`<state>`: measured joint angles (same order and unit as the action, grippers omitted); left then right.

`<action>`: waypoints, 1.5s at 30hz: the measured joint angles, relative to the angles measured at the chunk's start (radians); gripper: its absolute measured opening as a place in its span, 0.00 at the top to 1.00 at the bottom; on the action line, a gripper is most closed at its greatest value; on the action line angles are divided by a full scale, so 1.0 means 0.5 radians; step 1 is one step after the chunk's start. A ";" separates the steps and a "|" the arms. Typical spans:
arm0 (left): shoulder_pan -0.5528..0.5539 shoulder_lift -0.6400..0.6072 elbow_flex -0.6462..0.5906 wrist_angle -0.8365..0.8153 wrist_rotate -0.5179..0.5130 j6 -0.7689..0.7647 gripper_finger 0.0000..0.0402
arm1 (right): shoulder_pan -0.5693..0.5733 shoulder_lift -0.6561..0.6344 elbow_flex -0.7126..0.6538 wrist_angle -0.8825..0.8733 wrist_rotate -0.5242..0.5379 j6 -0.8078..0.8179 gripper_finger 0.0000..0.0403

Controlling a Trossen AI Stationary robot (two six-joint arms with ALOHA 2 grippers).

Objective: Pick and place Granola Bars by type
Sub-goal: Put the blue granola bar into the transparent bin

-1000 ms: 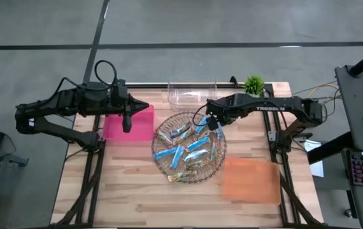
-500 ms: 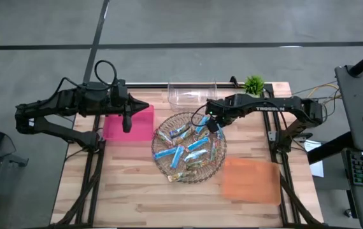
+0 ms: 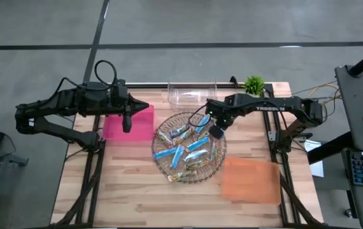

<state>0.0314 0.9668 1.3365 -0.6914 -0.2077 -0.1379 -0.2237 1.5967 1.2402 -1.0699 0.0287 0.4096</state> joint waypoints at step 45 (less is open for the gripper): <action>0.000 0.000 0.000 -0.002 -0.001 0.126 1.00 | 0.005 0.029 0.230 -0.290 -0.280 -3.572 0.98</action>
<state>0.0313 0.9668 1.3365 -0.6922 -0.2081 -0.0750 -0.2211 1.6111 1.3552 -1.2147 -0.1111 -1.3762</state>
